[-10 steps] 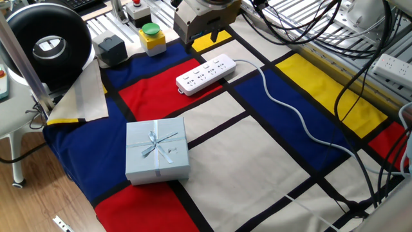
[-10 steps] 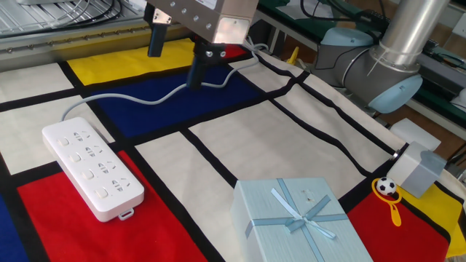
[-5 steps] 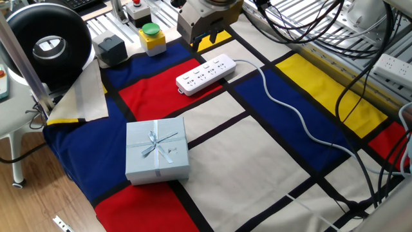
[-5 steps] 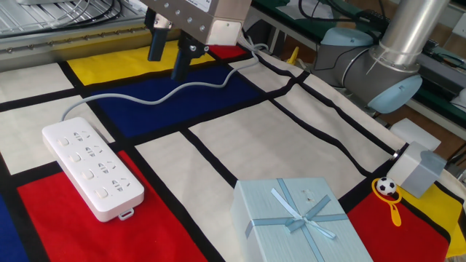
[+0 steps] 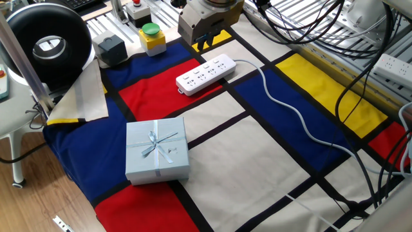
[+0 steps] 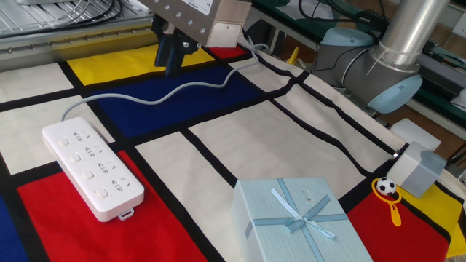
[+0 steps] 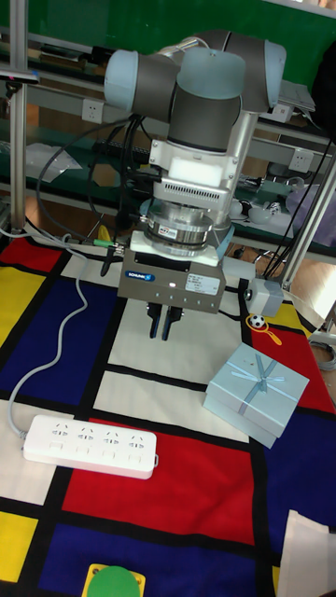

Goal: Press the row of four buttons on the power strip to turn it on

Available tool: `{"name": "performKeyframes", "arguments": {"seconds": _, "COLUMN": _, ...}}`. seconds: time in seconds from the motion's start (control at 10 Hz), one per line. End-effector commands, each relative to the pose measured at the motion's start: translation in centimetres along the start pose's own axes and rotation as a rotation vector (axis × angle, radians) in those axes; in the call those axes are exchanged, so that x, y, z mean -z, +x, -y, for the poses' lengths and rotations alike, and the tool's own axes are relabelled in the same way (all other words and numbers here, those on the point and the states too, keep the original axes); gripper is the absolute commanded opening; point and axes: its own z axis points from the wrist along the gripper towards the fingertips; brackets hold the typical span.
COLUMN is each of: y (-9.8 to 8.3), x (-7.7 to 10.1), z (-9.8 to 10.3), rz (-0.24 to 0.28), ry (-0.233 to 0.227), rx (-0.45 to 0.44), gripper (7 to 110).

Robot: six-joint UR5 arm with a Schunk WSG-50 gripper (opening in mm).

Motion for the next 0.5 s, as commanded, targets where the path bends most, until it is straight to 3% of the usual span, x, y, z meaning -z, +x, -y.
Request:
{"name": "performKeyframes", "arguments": {"seconds": 0.0, "y": 0.13, "x": -0.09, "z": 0.22, "rz": -0.001, "ry": -0.002, "rx": 0.001, "gripper": 7}}
{"name": "performKeyframes", "arguments": {"seconds": 0.4, "y": 0.34, "x": -0.38, "z": 0.62, "rz": -0.001, "ry": 0.001, "rx": 0.008, "gripper": 7}}
